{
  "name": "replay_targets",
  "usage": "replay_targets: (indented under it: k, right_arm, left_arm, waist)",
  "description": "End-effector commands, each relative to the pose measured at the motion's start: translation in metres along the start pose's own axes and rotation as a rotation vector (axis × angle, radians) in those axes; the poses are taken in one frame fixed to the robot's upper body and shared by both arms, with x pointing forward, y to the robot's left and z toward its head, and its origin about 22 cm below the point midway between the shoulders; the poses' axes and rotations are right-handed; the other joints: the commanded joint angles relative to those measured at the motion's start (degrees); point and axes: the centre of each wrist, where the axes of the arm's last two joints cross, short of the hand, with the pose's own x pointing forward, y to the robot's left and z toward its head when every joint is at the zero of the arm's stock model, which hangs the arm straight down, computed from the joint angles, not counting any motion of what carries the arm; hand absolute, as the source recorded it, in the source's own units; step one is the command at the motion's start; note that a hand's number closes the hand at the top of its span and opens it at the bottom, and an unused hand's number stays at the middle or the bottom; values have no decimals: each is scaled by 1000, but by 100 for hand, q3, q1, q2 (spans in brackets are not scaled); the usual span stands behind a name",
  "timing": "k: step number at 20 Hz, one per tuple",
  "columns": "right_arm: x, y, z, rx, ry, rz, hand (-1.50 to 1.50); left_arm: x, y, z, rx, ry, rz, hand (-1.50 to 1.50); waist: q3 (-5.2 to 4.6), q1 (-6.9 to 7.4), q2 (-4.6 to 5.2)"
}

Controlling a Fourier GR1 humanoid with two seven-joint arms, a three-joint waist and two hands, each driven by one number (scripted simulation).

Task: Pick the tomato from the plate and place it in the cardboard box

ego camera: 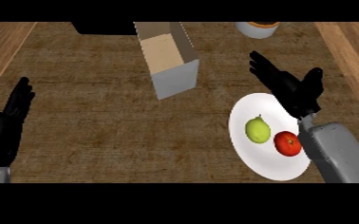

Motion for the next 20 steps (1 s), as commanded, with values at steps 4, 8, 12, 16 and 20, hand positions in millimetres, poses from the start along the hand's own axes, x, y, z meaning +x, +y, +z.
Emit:
replay_targets:
  k: [4,8,12,16,20]
  right_arm:
    - [-16,-101,75,-531,-115,-49,150]
    - [-60,-151,149,-774,184,272,150]
    - [-105,-143,196,-930,-24,310,-150]
    - [-93,-153,223,-755,-84,404,-150]
    - [-46,-186,236,-580,115,565,-150]
  left_arm:
    - [9,-20,1,24,13,227,0]
    - [18,-46,3,-25,7,393,0]
    - [31,-57,1,-95,9,435,0]
    - [45,-79,-12,-131,-1,439,0]
    - [39,-65,-10,-127,5,414,0]
  waist:
    - [137,-570,40]
    - [131,-616,151]
    - [141,-315,110]
    - [122,-179,110]
    - [110,-102,119]
